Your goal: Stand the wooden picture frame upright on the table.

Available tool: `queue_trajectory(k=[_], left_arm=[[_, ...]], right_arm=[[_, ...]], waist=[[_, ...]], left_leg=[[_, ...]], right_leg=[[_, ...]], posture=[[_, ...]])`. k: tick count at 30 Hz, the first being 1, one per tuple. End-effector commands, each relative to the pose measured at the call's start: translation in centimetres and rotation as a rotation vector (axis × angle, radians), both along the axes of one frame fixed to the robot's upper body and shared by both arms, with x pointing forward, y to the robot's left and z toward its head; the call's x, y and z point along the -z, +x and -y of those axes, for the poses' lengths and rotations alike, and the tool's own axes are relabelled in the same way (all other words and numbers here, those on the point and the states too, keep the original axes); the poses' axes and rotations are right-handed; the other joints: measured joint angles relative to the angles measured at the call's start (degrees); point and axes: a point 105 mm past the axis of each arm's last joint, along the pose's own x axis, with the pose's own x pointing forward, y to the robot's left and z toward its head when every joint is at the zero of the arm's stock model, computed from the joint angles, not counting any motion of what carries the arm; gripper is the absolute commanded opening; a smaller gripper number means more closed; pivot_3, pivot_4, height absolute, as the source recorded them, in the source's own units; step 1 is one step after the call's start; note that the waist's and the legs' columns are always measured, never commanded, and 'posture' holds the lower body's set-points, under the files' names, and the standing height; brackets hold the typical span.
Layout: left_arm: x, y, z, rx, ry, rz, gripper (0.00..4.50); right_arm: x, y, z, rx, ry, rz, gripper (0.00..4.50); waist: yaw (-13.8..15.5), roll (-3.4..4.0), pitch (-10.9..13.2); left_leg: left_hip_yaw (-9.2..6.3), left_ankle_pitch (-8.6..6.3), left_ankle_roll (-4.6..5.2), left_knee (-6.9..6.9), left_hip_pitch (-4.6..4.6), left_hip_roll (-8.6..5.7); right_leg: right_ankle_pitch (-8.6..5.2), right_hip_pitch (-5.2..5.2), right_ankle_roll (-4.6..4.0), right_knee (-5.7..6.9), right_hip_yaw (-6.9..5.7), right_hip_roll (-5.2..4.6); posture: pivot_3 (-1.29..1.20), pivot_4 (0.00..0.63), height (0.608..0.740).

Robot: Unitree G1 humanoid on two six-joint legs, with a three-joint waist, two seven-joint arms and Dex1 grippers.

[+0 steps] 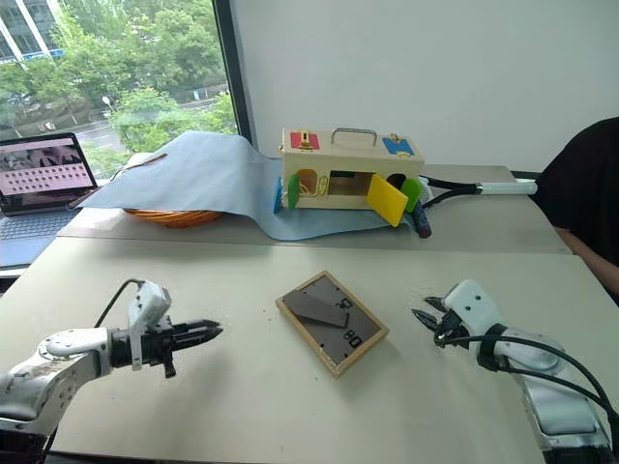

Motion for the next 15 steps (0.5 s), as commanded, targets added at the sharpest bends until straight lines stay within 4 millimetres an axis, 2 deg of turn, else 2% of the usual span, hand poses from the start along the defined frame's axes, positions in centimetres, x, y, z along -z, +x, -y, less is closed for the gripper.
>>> queue_trajectory(k=[1, 2, 8, 11, 15], left_arm=[[0.7, -0.2, 3.7, 0.055, -0.015, -0.018, 0.0], [0.8, -0.1, 4.5, 0.055, -0.028, -0.023, 0.0], [1.6, 1.5, 9.2, 0.093, -0.036, -0.026, 0.0], [1.6, 2.3, 9.8, 0.089, -0.015, -0.013, 0.0], [1.4, 2.9, 9.1, 0.077, 0.004, -0.002, 0.0]], right_arm=[[-0.8, 1.4, -1.1, -0.062, -0.003, 0.03, 0.28], [-0.7, 1.7, -1.4, -0.072, 0.001, 0.025, 0.03], [1.4, 1.8, -5.0, -0.207, 0.049, -0.086, 0.03], [1.5, 0.6, -7.2, -0.294, 0.102, -0.115, 0.03], [0.8, -1.1, -9.6, -0.373, 0.179, -0.143, 0.03]], waist=[[0.0, 0.0, 0.0], [0.1, -0.01, 0.0], [0.6, -0.01, 0.0], [0.5, 0.0, 0.0], [0.4, 0.01, 0.0]], left_leg=[[0.0, 0.0, 0.0, 0.03, 0.0, 0.0], [0.01, 0.0, 0.0, 0.06, -0.01, -0.01], [-0.02, 0.0, 0.0, 0.13, -0.03, -0.03], [-0.02, 0.0, 0.01, 0.12, -0.02, -0.04], [-0.04, 0.01, 0.01, 0.11, 0.01, -0.04]], right_leg=[[0.01, 0.01, 0.01, 0.0, 0.0, 0.0], [0.02, 0.03, 0.03, 0.01, 0.01, 0.0], [0.05, 0.09, 0.06, 0.01, -0.02, 0.0], [0.07, 0.09, 0.04, 0.03, -0.02, 0.0], [0.07, 0.13, 0.04, 0.05, -0.02, 0.0]], posture=[[0.0, 0.15, 0.673], [0.0, 0.15, 0.673], [0.0, 0.15, 0.673], [0.0, 0.15, 0.673], [0.0, 0.15, 0.673]])
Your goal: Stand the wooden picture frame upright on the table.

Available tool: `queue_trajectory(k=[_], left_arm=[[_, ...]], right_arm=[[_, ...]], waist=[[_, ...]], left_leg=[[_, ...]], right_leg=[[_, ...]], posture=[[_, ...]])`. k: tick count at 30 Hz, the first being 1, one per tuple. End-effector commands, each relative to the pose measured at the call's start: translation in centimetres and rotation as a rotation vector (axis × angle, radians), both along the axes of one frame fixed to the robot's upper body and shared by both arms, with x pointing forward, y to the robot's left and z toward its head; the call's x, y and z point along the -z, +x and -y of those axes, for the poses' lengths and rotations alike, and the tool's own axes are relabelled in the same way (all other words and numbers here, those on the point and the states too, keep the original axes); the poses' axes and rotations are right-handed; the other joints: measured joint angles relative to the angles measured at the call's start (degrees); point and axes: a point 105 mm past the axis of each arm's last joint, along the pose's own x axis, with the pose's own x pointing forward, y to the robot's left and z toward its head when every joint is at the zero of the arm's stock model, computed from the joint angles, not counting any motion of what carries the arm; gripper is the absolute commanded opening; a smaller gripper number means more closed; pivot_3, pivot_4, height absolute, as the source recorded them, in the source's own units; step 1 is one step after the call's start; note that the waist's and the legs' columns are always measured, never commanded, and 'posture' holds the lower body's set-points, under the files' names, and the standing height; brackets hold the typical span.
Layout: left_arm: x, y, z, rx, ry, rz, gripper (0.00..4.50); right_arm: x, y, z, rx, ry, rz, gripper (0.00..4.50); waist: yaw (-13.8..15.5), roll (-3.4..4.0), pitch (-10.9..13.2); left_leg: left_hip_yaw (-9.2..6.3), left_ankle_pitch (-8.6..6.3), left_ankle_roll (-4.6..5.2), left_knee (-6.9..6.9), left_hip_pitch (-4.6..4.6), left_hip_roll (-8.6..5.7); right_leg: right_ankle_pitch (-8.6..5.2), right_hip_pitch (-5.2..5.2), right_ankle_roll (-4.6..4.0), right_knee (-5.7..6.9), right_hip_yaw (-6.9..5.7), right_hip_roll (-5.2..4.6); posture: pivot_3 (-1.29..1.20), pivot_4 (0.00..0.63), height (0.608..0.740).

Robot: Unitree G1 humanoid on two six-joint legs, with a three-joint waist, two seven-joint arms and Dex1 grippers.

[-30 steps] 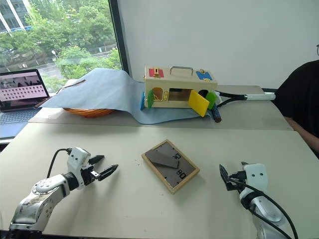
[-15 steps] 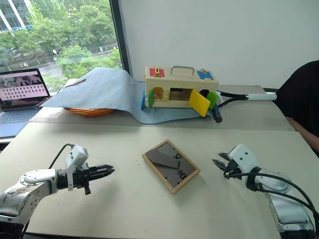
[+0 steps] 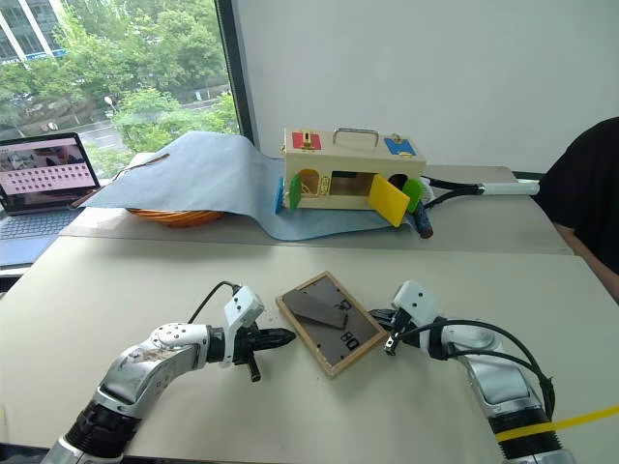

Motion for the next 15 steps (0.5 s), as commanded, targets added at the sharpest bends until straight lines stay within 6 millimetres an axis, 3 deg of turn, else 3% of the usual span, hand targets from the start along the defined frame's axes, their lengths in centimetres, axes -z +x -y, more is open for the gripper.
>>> queue_trajectory(k=[1, 3, 6, 11, 15], left_arm=[[0.3, 0.7, -1.9, -0.036, 0.058, 0.007, 0.0], [0.6, 0.6, -4.2, -0.063, 0.101, -0.009, 0.0], [1.1, 0.4, -5.6, -0.074, 0.125, -0.024, 0.0], [2.0, 0.4, -8.3, -0.147, 0.179, -0.078, 0.0], [1.0, 0.7, -11.5, -0.32, 0.083, -0.186, 0.0]], right_arm=[[-1.9, -2.4, -3.3, -0.12, 0.088, 0.003, 0.03], [-2.0, -3.9, -4.7, -0.158, 0.116, -0.032, 0.03], [-2.1, -4.5, -5.1, -0.157, 0.117, -0.055, 0.03], [-1.8, -3.5, -4.2, -0.087, 0.09, -0.057, 0.03], [-2.3, -2.5, -2.6, -0.037, 0.074, -0.038, 0.03]], waist=[[-0.2, 0.0, 0.0], [-0.6, -0.01, 0.0], [-1.6, 0.0, 0.0], [-1.8, -0.1, -0.1], [-2.3, -0.11, -0.1]], left_leg=[[0.0, 0.0, 0.0, 0.0, 0.02, 0.0], [-0.01, 0.01, 0.0, 0.0, 0.07, 0.01], [-0.01, 0.01, -0.01, -0.07, 0.18, 0.04], [-0.01, 0.01, -0.01, 0.0, 0.28, 0.04], [-0.01, 0.01, -0.01, -0.03, 0.3, 0.04]], right_leg=[[0.0, 0.0, 0.02, 0.01, 0.0, 0.0], [0.0, -0.01, 0.03, 0.09, 0.0, 0.02], [-0.03, 0.01, 0.0, 0.13, 0.02, 0.06], [-0.04, 0.09, 0.01, 0.13, 0.02, 0.05], [-0.06, 0.06, -0.03, 0.21, 0.02, 0.05]], posture=[[0.0, 0.15, 0.673], [0.0, 0.15, 0.673], [0.0, 0.15, 0.673], [0.0, 0.15, 0.673], [0.0, 0.15, 0.673]])
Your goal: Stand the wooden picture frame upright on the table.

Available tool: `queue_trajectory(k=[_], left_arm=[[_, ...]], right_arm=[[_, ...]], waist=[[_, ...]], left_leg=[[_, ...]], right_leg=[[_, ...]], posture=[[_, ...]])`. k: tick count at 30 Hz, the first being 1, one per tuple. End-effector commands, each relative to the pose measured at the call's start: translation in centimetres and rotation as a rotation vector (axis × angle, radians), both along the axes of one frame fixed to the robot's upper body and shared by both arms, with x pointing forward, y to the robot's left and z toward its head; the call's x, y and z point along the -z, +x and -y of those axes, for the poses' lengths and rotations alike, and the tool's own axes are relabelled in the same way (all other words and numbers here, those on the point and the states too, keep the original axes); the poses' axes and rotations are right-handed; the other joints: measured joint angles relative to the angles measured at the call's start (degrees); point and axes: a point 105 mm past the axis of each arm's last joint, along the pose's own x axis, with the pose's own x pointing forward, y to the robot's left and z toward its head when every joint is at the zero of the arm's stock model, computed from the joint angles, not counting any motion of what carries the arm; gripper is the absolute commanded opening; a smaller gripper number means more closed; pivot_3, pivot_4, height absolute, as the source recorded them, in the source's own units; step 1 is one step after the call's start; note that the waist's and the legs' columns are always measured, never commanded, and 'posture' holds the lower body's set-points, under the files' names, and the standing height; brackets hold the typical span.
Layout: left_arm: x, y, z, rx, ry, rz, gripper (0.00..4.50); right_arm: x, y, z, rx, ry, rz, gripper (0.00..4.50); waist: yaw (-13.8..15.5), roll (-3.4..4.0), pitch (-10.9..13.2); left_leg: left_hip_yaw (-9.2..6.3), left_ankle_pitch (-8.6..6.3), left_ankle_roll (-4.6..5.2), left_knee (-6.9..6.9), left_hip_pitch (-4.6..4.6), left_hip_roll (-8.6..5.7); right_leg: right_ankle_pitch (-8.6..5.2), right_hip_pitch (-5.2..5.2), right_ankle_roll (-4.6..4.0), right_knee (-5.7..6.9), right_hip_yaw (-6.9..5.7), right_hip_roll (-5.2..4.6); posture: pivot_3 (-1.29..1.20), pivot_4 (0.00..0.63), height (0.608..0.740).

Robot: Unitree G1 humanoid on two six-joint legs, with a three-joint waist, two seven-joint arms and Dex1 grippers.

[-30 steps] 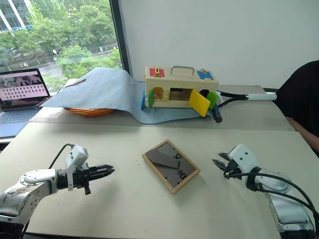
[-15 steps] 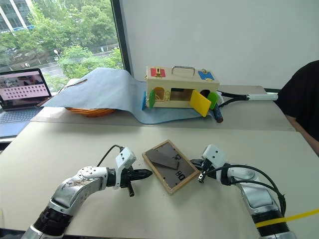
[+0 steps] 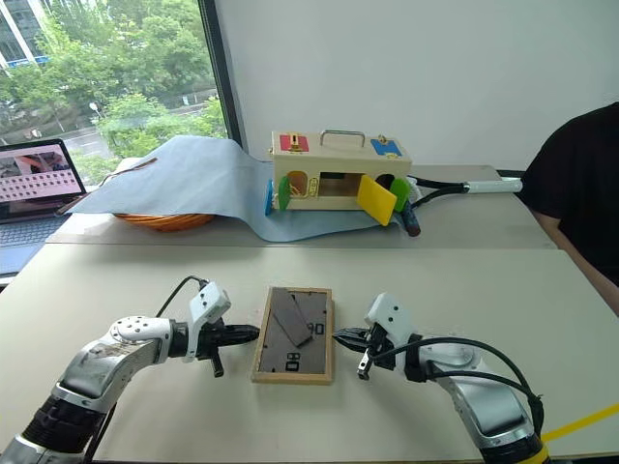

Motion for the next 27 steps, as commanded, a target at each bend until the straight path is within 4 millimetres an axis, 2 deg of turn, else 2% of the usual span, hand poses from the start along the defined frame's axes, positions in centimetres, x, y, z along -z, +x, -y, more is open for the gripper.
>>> queue_trajectory(k=[1, 3, 6, 8, 10, 13, 15, 16, 22, 27], left_arm=[[1.1, 0.2, -4.9, -0.229, 0.017, -0.137, 0.0], [0.4, -0.8, -5.7, -0.267, -0.022, -0.205, 0.0], [-1.0, -4.1, -4.6, -0.206, -0.174, -0.541, 0.79], [-2.3, -5.0, -3.5, -0.146, -0.279, -0.666, 1.61], [-2.5, -5.4, -2.8, -0.105, -0.32, -0.735, 2.3], [-1.7, -5.5, -1.4, -0.081, -0.327, -0.788, 3.34], [-0.8, -5.5, -0.2, -0.082, -0.308, -0.797, 4.2], [-0.5, -5.4, 0.4, -0.082, -0.307, -0.799, 4.4], [1.1, -5.6, 4.4, -0.057, -0.35, -0.845, 4.4], [1.7, -6.2, 5.9, -0.049, -0.386, -0.902, 4.4]], right_arm=[[-1.7, 1.0, 1.5, 0.053, 0.002, 0.061, 0.03], [-1.9, 1.3, 2.5, 0.065, -0.019, 0.069, 0.03], [-1.7, 1.9, 4.1, 0.08, -0.063, 0.086, 0.0], [-1.5, 2.1, 4.4, 0.066, -0.09, 0.095, 0.0], [-1.1, 2.1, 4.3, 0.036, -0.112, 0.094, 0.0], [-0.4, 2.2, 3.9, 0.002, -0.128, 0.092, 0.0], [0.0, 2.2, 3.3, -0.02, -0.126, 0.086, 0.0], [0.2, 2.2, 3.1, -0.029, -0.128, 0.084, 0.0], [1.2, 1.7, 0.6, -0.098, -0.075, 0.062, 0.0], [1.4, 1.0, -1.4, -0.132, -0.029, 0.047, 0.0]], waist=[[-0.2, 0.0, 0.0], [-0.4, 0.0, 0.0], [-0.6, -0.07, 0.0], [-0.6, -0.06, 0.1], [-0.4, -0.11, 0.1], [0.0, -0.14, 0.1], [0.3, -0.13, 0.1], [0.5, -0.11, 0.1], [2.2, -0.06, 0.0], [2.4, -0.04, -0.2]], left_leg=[[0.0, 0.0, 0.0, 0.0, 0.0, 0.0], [0.0, 0.0, 0.0, -0.03, 0.02, 0.0], [-0.01, 0.0, 0.0, -0.08, 0.01, 0.0], [-0.01, -0.01, -0.01, -0.09, -0.01, -0.03], [-0.01, -0.01, -0.01, -0.09, -0.05, -0.04], [-0.02, -0.01, -0.01, -0.09, -0.09, -0.03], [-0.02, -0.01, -0.01, -0.09, -0.09, -0.04], [-0.02, -0.01, -0.01, -0.09, -0.07, -0.05], [-0.05, -0.01, -0.01, 0.03, -0.05, -0.21], [-0.11, -0.02, -0.01, 0.02, 0.1, -0.47]], right_leg=[[-0.02, -0.02, -0.02, 0.04, 0.0, 0.0], [-0.04, -0.03, -0.05, 0.08, 0.0, 0.0], [-0.11, -0.08, -0.07, 0.12, -0.02, 0.0], [-0.15, -0.09, -0.04, 0.12, -0.01, -0.01], [-0.16, -0.14, -0.03, 0.11, -0.02, -0.02], [-0.17, -0.17, -0.04, 0.12, -0.04, -0.02], [-0.16, -0.13, -0.04, 0.1, -0.03, -0.02], [-0.16, -0.1, -0.04, 0.08, -0.03, -0.04], [-0.12, 0.03, 0.03, 0.04, -0.02, -0.16], [-0.16, 0.33, 0.13, -0.06, -0.04, -0.38]], posture=[[0.0, 0.15, 0.673], [0.0, 0.15, 0.673], [0.0, 0.15, 0.673], [0.0, 0.15, 0.673], [0.0, 0.15, 0.673], [0.0, 0.15, 0.673], [0.0, 0.15, 0.673], [0.0, 0.15, 0.673], [0.0, 0.15, 0.673], [0.0, 0.15, 0.673]])
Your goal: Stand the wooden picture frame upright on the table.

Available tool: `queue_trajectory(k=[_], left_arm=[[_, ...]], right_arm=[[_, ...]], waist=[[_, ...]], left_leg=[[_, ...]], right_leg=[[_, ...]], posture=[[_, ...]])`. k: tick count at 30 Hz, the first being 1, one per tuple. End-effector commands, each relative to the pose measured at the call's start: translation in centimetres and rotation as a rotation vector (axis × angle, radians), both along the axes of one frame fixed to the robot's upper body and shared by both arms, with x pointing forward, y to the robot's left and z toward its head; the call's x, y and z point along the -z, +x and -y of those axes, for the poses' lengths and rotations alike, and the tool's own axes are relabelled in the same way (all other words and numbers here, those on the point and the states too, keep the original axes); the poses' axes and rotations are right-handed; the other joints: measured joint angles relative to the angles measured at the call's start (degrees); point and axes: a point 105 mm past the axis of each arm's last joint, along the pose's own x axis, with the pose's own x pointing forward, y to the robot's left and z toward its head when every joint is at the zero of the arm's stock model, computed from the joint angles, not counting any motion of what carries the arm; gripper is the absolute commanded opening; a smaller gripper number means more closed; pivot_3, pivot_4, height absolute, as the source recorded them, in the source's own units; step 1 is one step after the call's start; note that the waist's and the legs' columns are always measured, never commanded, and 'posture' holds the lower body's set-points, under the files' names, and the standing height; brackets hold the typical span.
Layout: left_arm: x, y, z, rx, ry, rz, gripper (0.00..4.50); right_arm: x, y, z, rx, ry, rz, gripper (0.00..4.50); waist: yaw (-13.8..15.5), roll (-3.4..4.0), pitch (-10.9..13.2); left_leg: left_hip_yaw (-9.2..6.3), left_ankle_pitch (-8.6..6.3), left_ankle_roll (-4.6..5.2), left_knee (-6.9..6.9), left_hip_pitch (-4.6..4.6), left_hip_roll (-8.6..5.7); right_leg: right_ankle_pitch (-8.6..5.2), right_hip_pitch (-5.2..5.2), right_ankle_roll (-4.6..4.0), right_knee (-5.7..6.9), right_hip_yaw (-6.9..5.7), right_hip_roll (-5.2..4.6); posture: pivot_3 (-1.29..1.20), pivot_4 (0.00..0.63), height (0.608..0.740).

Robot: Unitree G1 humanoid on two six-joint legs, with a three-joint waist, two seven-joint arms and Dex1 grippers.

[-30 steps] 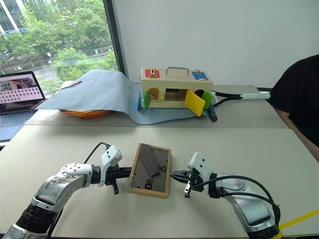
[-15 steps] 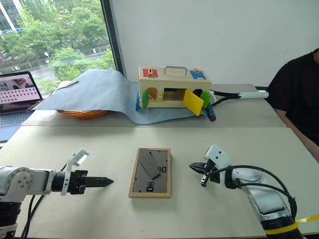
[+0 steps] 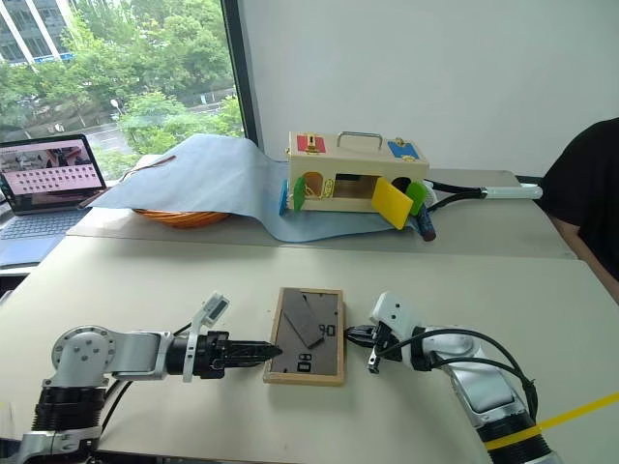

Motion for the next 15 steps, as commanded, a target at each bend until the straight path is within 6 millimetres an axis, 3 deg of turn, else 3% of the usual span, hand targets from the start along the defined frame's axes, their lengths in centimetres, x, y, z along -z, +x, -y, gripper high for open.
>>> queue_trajectory(k=[1, 6, 9, 15], left_arm=[[2.2, -1.8, 1.7, 0.056, -0.01, -0.133, 4.4], [1.3, -2.5, 1.3, 0.06, -0.062, -0.142, 4.4], [1.1, -2.5, 0.7, 0.031, -0.065, -0.152, 3.65], [-0.1, -1.9, -0.2, 0.0, -0.087, -0.143, 1.45]], right_arm=[[-0.5, -0.8, -1.9, -0.05, 0.035, 0.014, 0.0], [-0.1, -1.4, -2.4, -0.036, 0.046, -0.002, 0.0], [0.0, -1.4, -2.3, -0.023, 0.045, -0.005, 0.0], [-0.6, -1.0, -2.1, -0.005, 0.059, 0.0, 0.0]], waist=[[0.0, 0.0, 0.0], [-0.4, -0.04, 0.0], [-0.6, -0.06, -0.1], [-0.6, -0.09, -0.1]], left_leg=[[-0.02, -0.01, 0.0, -0.02, 0.11, -0.01], [-0.06, -0.08, -0.01, -0.12, 0.27, -0.02], [-0.08, -0.08, -0.01, -0.31, 0.28, -0.02], [-0.09, -0.07, -0.02, -0.47, 0.28, -0.02]], right_leg=[[-0.01, 0.12, 0.02, -0.07, -0.01, 0.0], [-0.02, 0.37, 0.04, -0.31, -0.02, -0.01], [-0.02, 0.37, 0.02, -0.44, -0.03, -0.01], [-0.01, 0.34, 0.01, -0.6, -0.05, -0.01]], posture=[[0.0, 0.15, 0.673], [0.0, 0.15, 0.673], [0.0, 0.15, 0.673], [0.0, 0.15, 0.673]])
